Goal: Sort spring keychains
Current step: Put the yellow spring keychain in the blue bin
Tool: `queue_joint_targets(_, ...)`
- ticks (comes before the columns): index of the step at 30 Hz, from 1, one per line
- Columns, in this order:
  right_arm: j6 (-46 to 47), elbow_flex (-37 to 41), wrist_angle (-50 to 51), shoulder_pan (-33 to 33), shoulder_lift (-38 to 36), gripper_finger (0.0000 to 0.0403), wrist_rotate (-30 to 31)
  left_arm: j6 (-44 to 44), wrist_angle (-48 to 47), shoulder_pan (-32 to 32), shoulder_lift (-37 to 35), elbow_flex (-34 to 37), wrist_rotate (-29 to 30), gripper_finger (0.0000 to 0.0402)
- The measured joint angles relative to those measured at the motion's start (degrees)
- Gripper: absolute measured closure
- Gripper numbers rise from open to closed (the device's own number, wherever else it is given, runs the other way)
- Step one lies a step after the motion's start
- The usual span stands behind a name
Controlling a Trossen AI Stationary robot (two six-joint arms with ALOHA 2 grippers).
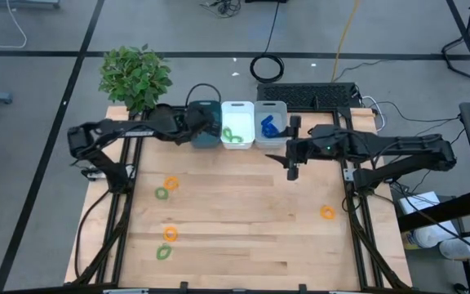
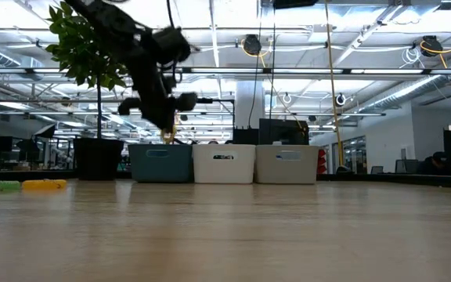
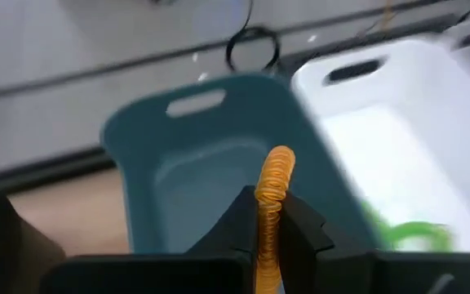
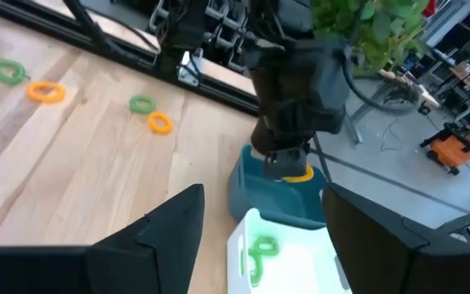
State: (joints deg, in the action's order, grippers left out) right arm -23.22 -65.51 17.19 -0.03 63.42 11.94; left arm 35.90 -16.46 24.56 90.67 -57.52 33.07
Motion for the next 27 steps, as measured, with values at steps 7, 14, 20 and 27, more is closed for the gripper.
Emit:
queue_joint_targets(7,-1.1,4.3,-3.6,0.0,0.0,0.0165,0.0,3.9,-0.8,2.0,6.7,0.0,-5.1,0.0379)
queue_joint_targets(14,-1.7,6.7,-5.4,0.0,0.0,0.0165,0.0,5.4,-0.8,2.2,8.3,0.0,-6.1,0.036)
queue_joint_targets(20,-1.6,6.7,-5.6,0.0,-0.1,0.0165,0.0,1.2,-0.2,1.9,5.5,0.0,-6.2,0.026)
queue_joint_targets(27,-1.5,6.7,-5.7,0.1,-0.2,0.0165,0.0,-5.4,0.5,1.8,1.4,0.0,-9.4,0.0169)
